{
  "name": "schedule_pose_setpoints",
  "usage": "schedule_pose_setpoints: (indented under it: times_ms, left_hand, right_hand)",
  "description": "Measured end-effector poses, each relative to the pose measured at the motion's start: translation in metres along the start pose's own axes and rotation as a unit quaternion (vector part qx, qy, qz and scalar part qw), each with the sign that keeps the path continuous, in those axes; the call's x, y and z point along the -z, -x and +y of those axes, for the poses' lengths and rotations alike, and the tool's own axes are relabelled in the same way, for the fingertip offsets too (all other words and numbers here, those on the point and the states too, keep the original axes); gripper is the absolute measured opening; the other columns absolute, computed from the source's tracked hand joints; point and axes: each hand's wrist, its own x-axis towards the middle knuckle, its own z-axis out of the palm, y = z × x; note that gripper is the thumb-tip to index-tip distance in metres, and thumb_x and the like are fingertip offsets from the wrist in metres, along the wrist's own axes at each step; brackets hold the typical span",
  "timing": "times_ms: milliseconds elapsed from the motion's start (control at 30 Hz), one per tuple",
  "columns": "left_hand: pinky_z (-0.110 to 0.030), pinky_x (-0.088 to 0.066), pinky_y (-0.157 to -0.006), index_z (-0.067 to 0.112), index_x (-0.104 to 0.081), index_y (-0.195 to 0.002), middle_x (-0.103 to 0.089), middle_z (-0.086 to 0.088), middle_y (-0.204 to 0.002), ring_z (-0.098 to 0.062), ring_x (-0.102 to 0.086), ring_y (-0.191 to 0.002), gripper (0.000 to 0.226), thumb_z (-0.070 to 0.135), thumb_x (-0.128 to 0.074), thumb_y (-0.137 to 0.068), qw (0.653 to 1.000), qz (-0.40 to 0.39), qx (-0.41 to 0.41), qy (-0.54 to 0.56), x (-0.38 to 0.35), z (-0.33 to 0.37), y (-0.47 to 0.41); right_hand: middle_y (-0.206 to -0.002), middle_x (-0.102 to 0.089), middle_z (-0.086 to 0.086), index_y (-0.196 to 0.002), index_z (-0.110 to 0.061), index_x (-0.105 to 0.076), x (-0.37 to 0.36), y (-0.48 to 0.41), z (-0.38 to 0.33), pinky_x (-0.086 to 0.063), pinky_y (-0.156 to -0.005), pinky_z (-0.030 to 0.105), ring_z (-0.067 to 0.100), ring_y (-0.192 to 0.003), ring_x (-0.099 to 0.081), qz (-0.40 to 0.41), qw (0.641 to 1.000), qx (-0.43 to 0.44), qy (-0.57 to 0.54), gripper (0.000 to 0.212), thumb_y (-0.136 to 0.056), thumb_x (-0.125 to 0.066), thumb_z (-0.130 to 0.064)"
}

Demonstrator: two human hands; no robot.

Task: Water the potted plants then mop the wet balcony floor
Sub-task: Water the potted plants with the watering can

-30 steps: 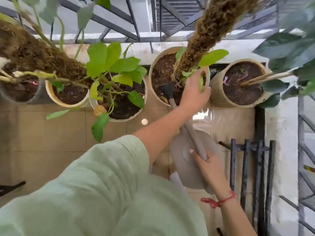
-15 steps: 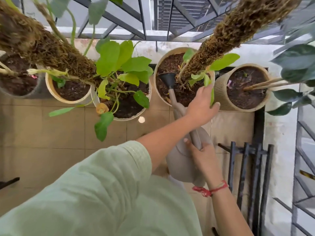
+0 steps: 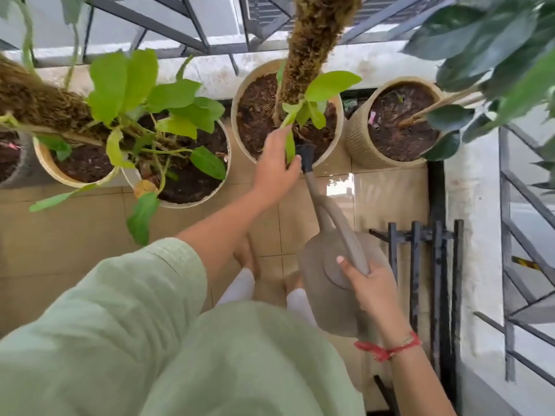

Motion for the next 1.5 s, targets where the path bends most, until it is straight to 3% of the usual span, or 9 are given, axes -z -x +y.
schedule_pose_setpoints:
  times_ms: [167, 333, 467, 600, 800, 1067, 1167, 1333, 1500]
  left_hand:
    - [-0.045, -0.051, -0.086, 0.009, -0.037, -0.14, -0.04, -0.011, -0.132, -0.03, -0.058, -0.092, 0.055, 0.015, -0.049, -0.086, 1.0, 0.024, 0.018, 0.001, -0.003, -0.005, -0.004]
    - [-0.035, -0.045, -0.073, 0.01, -0.041, -0.134, -0.045, -0.013, -0.121, -0.01, -0.044, -0.065, 0.052, 0.002, -0.046, -0.084, 0.997, 0.038, 0.065, -0.013, -0.003, -0.007, -0.012]
    - [-0.041, -0.052, -0.075, 0.018, -0.039, -0.132, -0.051, -0.019, -0.115, -0.019, -0.057, -0.07, 0.052, 0.01, -0.045, -0.081, 0.996, 0.054, 0.072, -0.022, 0.003, -0.015, -0.018]
    - [-0.027, -0.041, -0.073, 0.012, -0.041, -0.134, -0.043, -0.007, -0.127, -0.004, -0.042, -0.064, 0.05, 0.002, -0.046, -0.085, 0.994, 0.069, 0.072, -0.045, 0.011, -0.015, -0.019]
    - [-0.014, -0.033, -0.066, 0.012, -0.041, -0.134, -0.042, -0.005, -0.129, -0.002, -0.042, -0.064, 0.049, 0.001, -0.047, -0.086, 0.995, 0.069, 0.047, -0.048, 0.008, -0.015, -0.012]
    - [-0.025, -0.04, -0.065, 0.013, -0.044, -0.127, -0.046, -0.001, -0.125, -0.007, -0.039, -0.059, 0.046, 0.002, -0.047, -0.083, 0.996, 0.088, 0.028, -0.01, -0.013, -0.012, -0.004]
    - [-0.037, -0.043, -0.066, 0.012, -0.045, -0.122, -0.045, 0.003, -0.116, -0.014, -0.04, -0.062, 0.042, 0.002, -0.048, -0.081, 0.995, 0.099, 0.013, -0.012, -0.016, -0.008, 0.004]
    - [-0.04, -0.046, -0.068, 0.009, -0.045, -0.118, -0.042, 0.001, -0.101, -0.025, -0.05, -0.078, 0.041, -0.003, -0.048, -0.079, 0.995, 0.075, -0.024, -0.056, -0.022, 0.006, 0.022]
    - [-0.027, -0.045, -0.067, 0.011, -0.043, -0.129, -0.043, -0.004, -0.129, -0.016, -0.056, -0.091, 0.049, -0.001, -0.049, -0.081, 0.996, 0.053, -0.048, -0.051, -0.028, 0.012, 0.038]
  right_hand:
    - [-0.064, -0.058, 0.007, -0.069, -0.021, -0.058, 0.026, -0.018, 0.011, -0.045, -0.052, 0.038, 0.026, -0.058, -0.057, 0.037, 0.998, 0.019, -0.042, 0.029, -0.081, -0.067, -0.045]
    - [-0.054, -0.052, 0.0, -0.064, -0.022, -0.058, 0.042, -0.044, 0.0, -0.037, -0.047, 0.029, 0.019, -0.044, -0.047, 0.051, 0.996, 0.049, -0.055, 0.03, -0.081, -0.068, -0.045]
    - [-0.052, -0.048, 0.002, -0.063, -0.016, -0.056, 0.049, -0.064, -0.023, -0.039, -0.051, 0.034, 0.02, -0.046, -0.046, 0.053, 0.995, 0.073, -0.047, 0.039, -0.077, -0.068, -0.05]
    - [-0.053, -0.05, -0.001, -0.065, -0.021, -0.056, 0.055, -0.075, -0.05, -0.04, -0.05, 0.034, 0.018, -0.047, -0.048, 0.05, 0.994, 0.092, -0.03, 0.034, -0.08, -0.065, -0.05]
    - [-0.052, -0.046, -0.002, -0.067, -0.025, -0.054, 0.062, -0.076, -0.056, -0.036, -0.046, 0.028, 0.016, -0.044, -0.044, 0.031, 0.994, 0.102, -0.032, 0.029, -0.083, -0.064, -0.047]
    - [-0.049, -0.045, 0.001, -0.07, -0.013, -0.056, 0.065, -0.065, -0.013, -0.039, -0.052, 0.032, 0.021, -0.045, -0.046, 0.016, 0.995, 0.095, -0.03, 0.043, -0.078, -0.065, -0.054]
    - [-0.046, -0.043, -0.001, -0.064, -0.014, -0.054, 0.063, -0.054, 0.011, -0.037, -0.051, 0.032, 0.02, -0.043, -0.043, 0.002, 0.997, 0.079, -0.024, 0.049, -0.069, -0.066, -0.062]
    - [-0.049, -0.045, -0.001, -0.06, -0.017, -0.051, 0.055, -0.03, 0.029, -0.036, -0.046, 0.029, 0.018, -0.043, -0.044, -0.025, 0.998, 0.058, -0.006, 0.038, -0.081, -0.068, -0.044]
    - [-0.05, -0.044, -0.003, -0.06, -0.018, -0.048, 0.047, -0.015, 0.016, -0.036, -0.044, 0.024, 0.014, -0.043, -0.043, -0.056, 0.996, 0.067, 0.024, 0.037, -0.084, -0.067, -0.04]
